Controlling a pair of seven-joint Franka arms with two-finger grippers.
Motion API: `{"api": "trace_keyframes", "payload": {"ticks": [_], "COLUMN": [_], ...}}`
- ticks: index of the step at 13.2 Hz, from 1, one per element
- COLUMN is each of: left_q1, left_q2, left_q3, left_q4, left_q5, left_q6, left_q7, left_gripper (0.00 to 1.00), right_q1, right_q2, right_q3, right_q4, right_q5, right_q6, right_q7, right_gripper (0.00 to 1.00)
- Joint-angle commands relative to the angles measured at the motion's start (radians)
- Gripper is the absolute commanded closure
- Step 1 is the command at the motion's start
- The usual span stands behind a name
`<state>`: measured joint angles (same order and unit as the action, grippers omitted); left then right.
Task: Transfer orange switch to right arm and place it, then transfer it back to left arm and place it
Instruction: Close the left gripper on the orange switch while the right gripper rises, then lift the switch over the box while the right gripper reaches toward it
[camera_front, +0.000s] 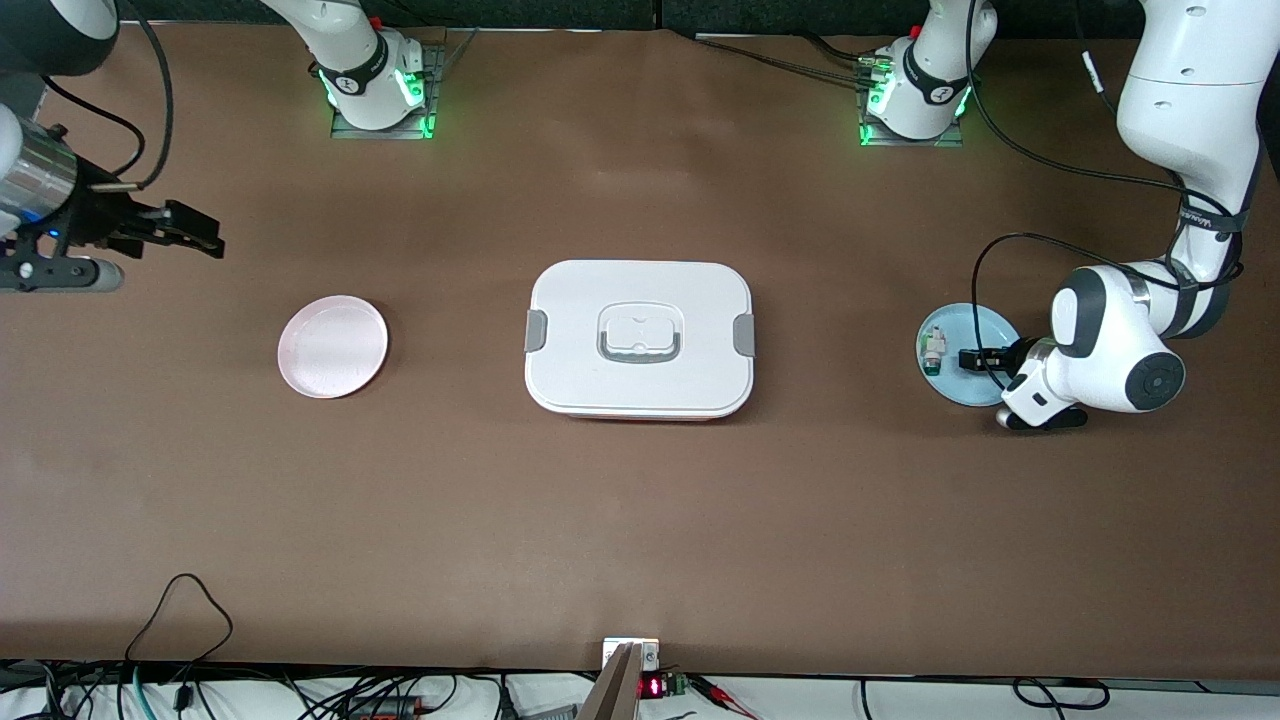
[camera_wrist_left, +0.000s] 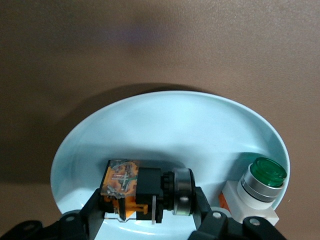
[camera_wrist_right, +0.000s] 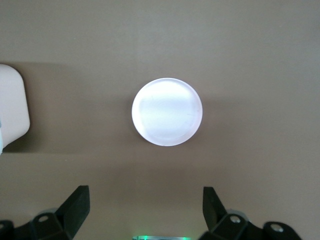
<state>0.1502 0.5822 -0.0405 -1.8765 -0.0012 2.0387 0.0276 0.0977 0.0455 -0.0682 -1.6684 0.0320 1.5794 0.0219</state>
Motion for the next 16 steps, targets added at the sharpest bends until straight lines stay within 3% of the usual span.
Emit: {"api": "trace_keyframes", "payload": {"ticks": [1, 4, 8, 11, 13, 16], "left_q1": [0.006, -0.009, -0.008, -0.009, -0.009, -0.011], "left_q2": [-0.013, -0.100, -0.176, -0.186, -0.196, -0.206], "left_q3": [-0.005, -0.015, -0.109, -0.154, -0.176, -0.249], "left_q4": [0.002, 0.026, 0.082, 0.144, 0.177, 0.229], "left_q5": [-0.014, -0.017, -0.088, -0.257, -0.386, -0.570], "left_q6": [-0.011, -0.148, -0.361, -0.530, -0.610, -0.681], "left_q7": [0.009, -0.017, -0.211, -0.406, -0.527, -0.712], "left_gripper": [0.69, 0.69, 0.69, 0.69, 0.69, 0.72], "right_q1": [0.004, 0.031, 0.079, 0.074, 0.076, 0.073], "right_q2": [0.017, 0.019, 0.017, 0.019, 0.040, 0.069], "right_q3": [-0.002, -0.002, -0.002, -0.004, -0.002, -0.004], "right_q4": [0.012, 0.012, 0.013, 0.015, 0.013, 0.013], "right_q5": [0.060, 0.068, 0.115, 0.328, 0.417, 0.662], "right_q6": [0.005, 0.005, 0.005, 0.028, 0.080, 0.100], "right_q7": [-0.008, -0.005, 0.006, 0.001, -0.002, -0.011], "right_gripper": [0.00, 0.00, 0.00, 0.00, 0.00, 0.00]}}
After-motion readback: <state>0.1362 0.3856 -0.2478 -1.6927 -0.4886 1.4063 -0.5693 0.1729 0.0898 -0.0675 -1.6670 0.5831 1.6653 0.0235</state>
